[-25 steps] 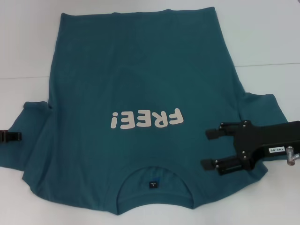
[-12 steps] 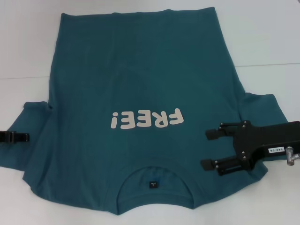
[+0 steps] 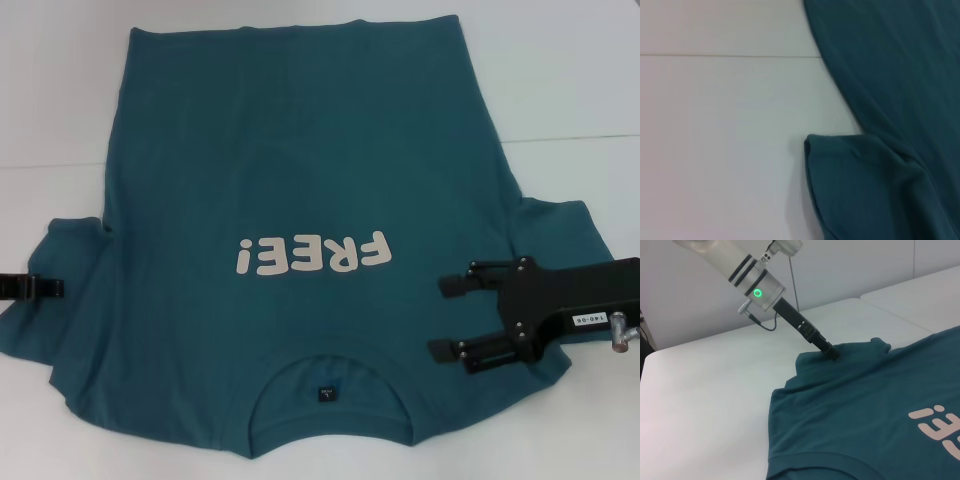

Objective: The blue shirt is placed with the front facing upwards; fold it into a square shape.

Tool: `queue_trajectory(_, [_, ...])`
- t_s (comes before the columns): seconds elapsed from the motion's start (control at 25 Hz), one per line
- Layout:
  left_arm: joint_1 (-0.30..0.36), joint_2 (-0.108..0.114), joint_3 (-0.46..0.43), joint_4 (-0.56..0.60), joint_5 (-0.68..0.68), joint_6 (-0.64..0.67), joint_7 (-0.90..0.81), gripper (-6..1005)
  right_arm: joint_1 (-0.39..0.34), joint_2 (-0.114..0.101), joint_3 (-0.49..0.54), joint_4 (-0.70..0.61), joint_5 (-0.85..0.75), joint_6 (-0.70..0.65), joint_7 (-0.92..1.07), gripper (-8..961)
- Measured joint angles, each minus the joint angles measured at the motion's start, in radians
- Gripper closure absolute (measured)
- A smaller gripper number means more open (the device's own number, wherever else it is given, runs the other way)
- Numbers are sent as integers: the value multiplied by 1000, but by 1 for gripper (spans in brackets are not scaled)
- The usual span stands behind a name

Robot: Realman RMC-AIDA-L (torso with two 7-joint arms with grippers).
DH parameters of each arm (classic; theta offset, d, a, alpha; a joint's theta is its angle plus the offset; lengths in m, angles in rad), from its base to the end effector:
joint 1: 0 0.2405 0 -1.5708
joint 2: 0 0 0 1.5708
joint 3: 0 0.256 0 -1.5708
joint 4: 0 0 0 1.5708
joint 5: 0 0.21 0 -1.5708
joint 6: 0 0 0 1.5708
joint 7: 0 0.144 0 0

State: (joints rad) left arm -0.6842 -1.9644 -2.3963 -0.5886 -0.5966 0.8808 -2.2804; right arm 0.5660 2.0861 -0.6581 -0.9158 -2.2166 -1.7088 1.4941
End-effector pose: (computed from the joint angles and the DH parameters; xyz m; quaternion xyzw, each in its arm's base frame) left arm -0.3386 0.4150 0.0493 -0.7724 -0.5184 0.0003 0.3670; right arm 0.2459 0.3344 0.0309 -0.9703 0.1652 0.1464 0.0984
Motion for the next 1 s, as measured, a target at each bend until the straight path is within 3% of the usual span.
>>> queue_trajectory(0.16, [-1,2,-2,1,5,-4,-2,378,0,0,0,-1,0,1,0,15])
queue_trajectory(0.56, [-2,2,5,-6,6,0,-2,835,1,0,0,-3,0,3,5,15])
queue_trajectory(0.8, [-3,-2,0,-33,6,6,-6,970,2,-1,2,-5,3,3,9,15])
queue_trajectory(1.0, [5,-15,2,-89,7,35,-24,969,2,-2,9,-12,5,3,10,14])
